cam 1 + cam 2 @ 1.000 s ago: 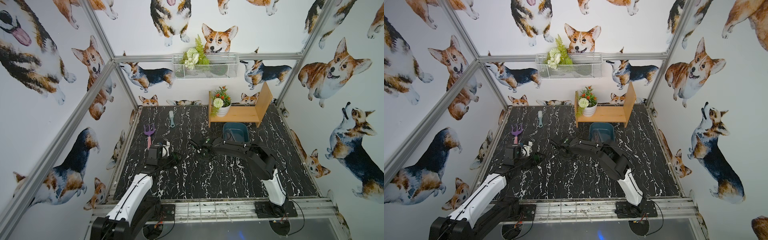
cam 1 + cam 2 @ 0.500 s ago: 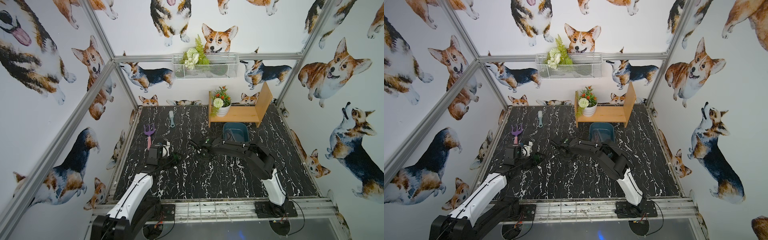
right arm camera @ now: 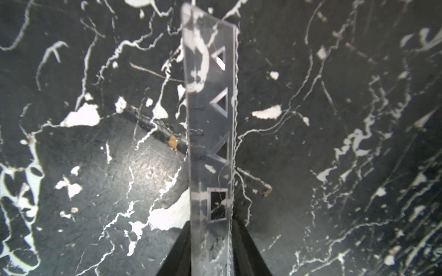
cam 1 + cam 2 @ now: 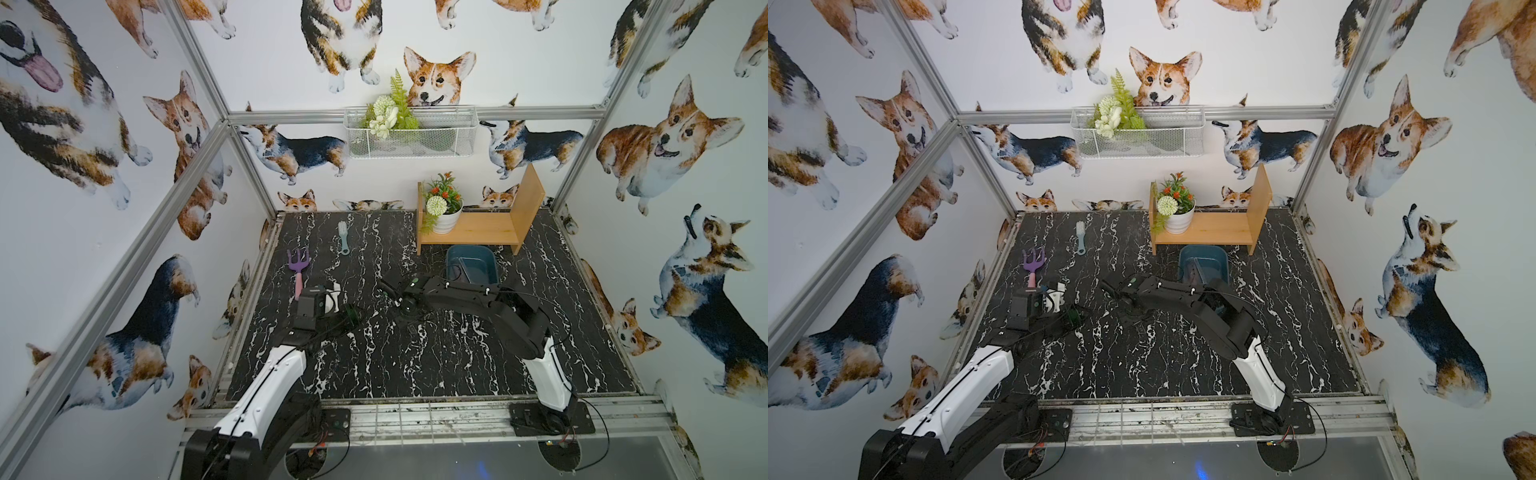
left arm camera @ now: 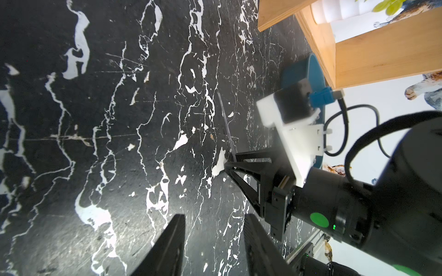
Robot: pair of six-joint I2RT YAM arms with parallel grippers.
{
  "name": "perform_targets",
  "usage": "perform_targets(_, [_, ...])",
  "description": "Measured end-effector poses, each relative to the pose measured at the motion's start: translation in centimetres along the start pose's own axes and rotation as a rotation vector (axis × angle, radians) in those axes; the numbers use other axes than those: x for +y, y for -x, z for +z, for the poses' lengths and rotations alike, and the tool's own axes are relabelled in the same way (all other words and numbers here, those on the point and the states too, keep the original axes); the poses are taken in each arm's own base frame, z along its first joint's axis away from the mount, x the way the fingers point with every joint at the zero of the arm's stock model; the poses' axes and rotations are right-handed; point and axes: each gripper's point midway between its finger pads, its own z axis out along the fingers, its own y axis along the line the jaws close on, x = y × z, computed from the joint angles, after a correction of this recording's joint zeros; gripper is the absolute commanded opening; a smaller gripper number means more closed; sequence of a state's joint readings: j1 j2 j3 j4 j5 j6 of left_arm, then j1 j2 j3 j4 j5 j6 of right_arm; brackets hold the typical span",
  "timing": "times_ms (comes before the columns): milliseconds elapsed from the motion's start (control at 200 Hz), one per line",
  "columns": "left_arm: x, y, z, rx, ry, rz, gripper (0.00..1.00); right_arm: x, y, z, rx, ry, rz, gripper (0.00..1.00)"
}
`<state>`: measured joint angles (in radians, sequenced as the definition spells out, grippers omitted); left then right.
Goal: Put the scattered rulers into the storage box
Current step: Pick up the ruler from the center of the board.
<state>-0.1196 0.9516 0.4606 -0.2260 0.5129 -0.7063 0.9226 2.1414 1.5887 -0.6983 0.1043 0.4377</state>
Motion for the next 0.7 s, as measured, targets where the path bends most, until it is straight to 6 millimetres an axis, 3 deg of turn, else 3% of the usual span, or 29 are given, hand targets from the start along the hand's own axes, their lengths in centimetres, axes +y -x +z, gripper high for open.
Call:
perform_targets(165, [0.0,0.0,0.0,-0.002,-0.001,0.001,0.46,0.0,0.1,-0.2,-0.006,0.005,0.001,0.15])
perform_targets(290, [-0.1,0.1,-0.1,-0.004,-0.003,0.002,0.46,0.0,-0.2,-0.6,0.001,0.008,0.001,0.00])
perform_targets(701, [-1.6,1.3,-0.8,-0.029,-0.021,0.019,0.46,-1.7,-0.7,-4.3,-0.050,0.070,0.045,0.00])
